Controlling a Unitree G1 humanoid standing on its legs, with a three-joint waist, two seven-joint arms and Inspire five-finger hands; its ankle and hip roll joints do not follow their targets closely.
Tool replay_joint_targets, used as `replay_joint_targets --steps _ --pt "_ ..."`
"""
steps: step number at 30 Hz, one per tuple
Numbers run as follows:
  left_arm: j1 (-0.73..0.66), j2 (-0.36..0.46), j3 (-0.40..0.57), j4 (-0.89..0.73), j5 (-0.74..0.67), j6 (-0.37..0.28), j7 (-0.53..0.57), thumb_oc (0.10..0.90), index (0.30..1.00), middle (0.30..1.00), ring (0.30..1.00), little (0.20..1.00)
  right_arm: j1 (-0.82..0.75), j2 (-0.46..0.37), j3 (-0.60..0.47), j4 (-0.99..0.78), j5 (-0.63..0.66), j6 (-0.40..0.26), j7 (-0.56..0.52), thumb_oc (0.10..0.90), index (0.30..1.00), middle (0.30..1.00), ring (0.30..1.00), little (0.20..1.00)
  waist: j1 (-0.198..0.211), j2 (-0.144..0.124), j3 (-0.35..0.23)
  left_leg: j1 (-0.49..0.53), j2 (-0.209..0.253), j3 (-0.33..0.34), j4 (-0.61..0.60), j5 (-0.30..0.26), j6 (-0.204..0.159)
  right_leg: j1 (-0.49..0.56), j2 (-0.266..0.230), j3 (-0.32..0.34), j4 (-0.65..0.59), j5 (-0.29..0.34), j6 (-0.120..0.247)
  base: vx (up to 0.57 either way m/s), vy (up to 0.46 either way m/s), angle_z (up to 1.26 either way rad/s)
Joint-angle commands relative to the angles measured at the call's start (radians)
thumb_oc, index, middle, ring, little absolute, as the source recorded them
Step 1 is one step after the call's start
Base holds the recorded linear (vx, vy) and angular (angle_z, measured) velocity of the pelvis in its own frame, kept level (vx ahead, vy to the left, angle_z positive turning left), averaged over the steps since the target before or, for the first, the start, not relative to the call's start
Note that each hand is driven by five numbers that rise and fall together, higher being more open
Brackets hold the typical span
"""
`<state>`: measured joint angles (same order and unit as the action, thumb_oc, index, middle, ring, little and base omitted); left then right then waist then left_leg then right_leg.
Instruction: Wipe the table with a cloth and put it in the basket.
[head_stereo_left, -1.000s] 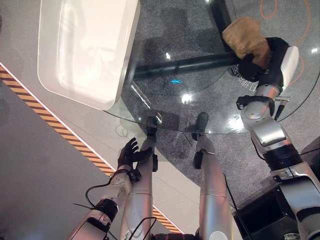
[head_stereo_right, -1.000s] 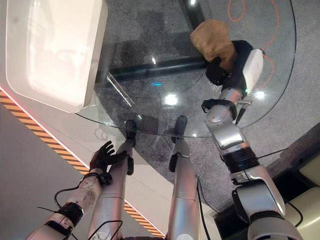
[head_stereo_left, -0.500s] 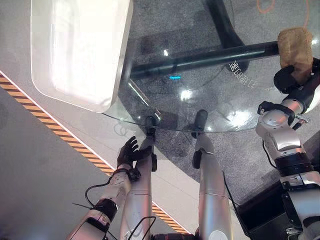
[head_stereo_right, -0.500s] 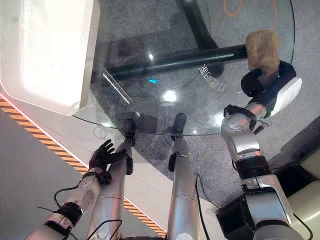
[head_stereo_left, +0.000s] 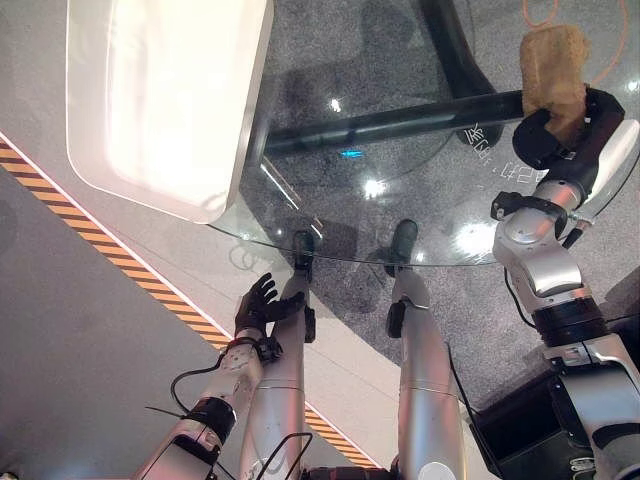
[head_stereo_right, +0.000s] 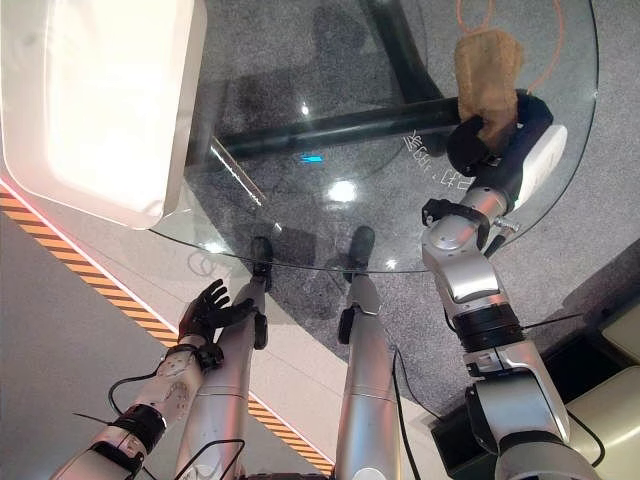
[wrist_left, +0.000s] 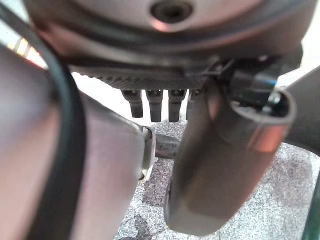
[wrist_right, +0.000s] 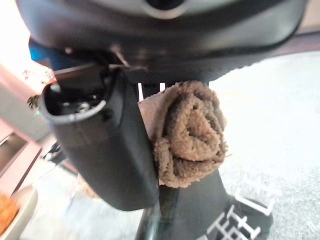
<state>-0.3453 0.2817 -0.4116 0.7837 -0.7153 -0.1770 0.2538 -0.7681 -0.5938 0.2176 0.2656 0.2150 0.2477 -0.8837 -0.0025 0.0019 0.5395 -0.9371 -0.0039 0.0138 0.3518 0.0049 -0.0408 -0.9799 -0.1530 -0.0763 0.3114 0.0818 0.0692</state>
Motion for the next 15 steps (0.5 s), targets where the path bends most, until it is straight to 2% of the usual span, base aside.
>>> replay_joint_targets --steps 1,6,9,10,11,13,14,15 --pt "0.165 -0.06 0.021 -0.015 -0.001 0.009 0.011 0.8 0.9 0.9 0.9 0.9 0.006 -0.062 0.035 -0.166 -0.145 0.001 0.117 0.1 0.3 0.3 0.3 0.2 0.004 0.021 -0.019 -0.012 -0.072 0.039 0.01 -0.01 0.048 0.02 0.085 -0.026 -0.037 0.021 0.002 0.0 0.0 0.0" --pt "0.161 -0.062 0.025 -0.016 0.012 -0.001 0.005 0.8 0.9 0.9 0.9 0.9 0.031 -0.021 0.109 -0.176 -0.181 0.025 0.269 0.1 0.3 0.3 0.3 0.2 0.007 0.02 -0.019 -0.024 -0.072 0.041 0.017 -0.011 0.049 0.008 0.08 -0.032 -0.027 0.017 0.002 0.0 0.0 0.0" --pt "0.16 -0.059 0.026 -0.016 0.02 0.001 0.002 0.8 0.9 0.9 0.9 0.9 0.046 0.01 0.15 -0.183 -0.144 0.012 0.339 0.1 0.3 0.3 0.3 0.2 0.011 0.022 -0.019 -0.028 -0.072 0.042 0.017 -0.007 0.048 0.005 0.076 -0.039 -0.026 0.014 0.0 0.02 -0.002 0.01" --pt "0.182 -0.061 0.022 -0.011 0.024 -0.002 -0.004 0.8 0.9 0.9 0.9 0.9 0.068 0.031 0.172 -0.184 -0.136 0.0 0.377 0.1 0.3 0.3 0.3 0.2 0.017 0.026 -0.019 0.01 -0.069 0.036 0.022 -0.039 0.043 0.037 0.082 -0.035 -0.013 -0.018 0.005 0.0 0.0 0.0" --pt "0.161 -0.06 0.028 -0.013 0.025 -0.002 -0.004 0.8 0.9 0.9 0.9 0.9 0.05 0.032 0.171 -0.187 -0.14 -0.001 0.392 0.1 0.3 0.3 0.3 0.2 0.013 0.024 -0.019 -0.029 -0.073 0.042 0.017 -0.006 0.047 0.002 0.076 -0.04 -0.024 0.012 -0.001 0.0 0.0 0.0" --pt "0.157 -0.058 0.028 -0.01 0.028 -0.002 -0.007 0.8 0.9 0.9 0.9 0.9 0.051 0.047 0.192 -0.195 -0.163 0.002 0.44 0.1 0.3 0.3 0.3 0.2 0.015 0.025 -0.019 -0.031 -0.075 0.041 0.016 -0.004 0.045 -0.001 0.075 -0.041 -0.024 0.012 -0.002 0.01 -0.005 0.05" --pt "0.178 -0.06 0.021 -0.005 0.032 -0.002 -0.008 0.8 0.9 0.9 0.9 0.9 0.073 0.06 0.221 -0.2 -0.171 0.003 0.48 0.1 0.3 0.3 0.3 0.2 0.021 0.028 -0.019 0.006 -0.072 0.033 0.022 -0.037 0.041 0.032 0.079 -0.037 -0.012 -0.018 0.005 0.06 -0.006 0.05" --pt "0.178 -0.06 0.021 -0.005 0.032 -0.002 -0.008 0.8 0.9 0.9 0.9 0.9 0.073 0.06 0.221 -0.2 -0.171 0.003 0.48 0.1 0.3 0.3 0.3 0.2 0.021 0.028 -0.019 0.006 -0.072 0.033 0.022 -0.037 0.041 0.032 0.079 -0.037 -0.012 -0.018 0.005 0.01 -0.01 0.05"
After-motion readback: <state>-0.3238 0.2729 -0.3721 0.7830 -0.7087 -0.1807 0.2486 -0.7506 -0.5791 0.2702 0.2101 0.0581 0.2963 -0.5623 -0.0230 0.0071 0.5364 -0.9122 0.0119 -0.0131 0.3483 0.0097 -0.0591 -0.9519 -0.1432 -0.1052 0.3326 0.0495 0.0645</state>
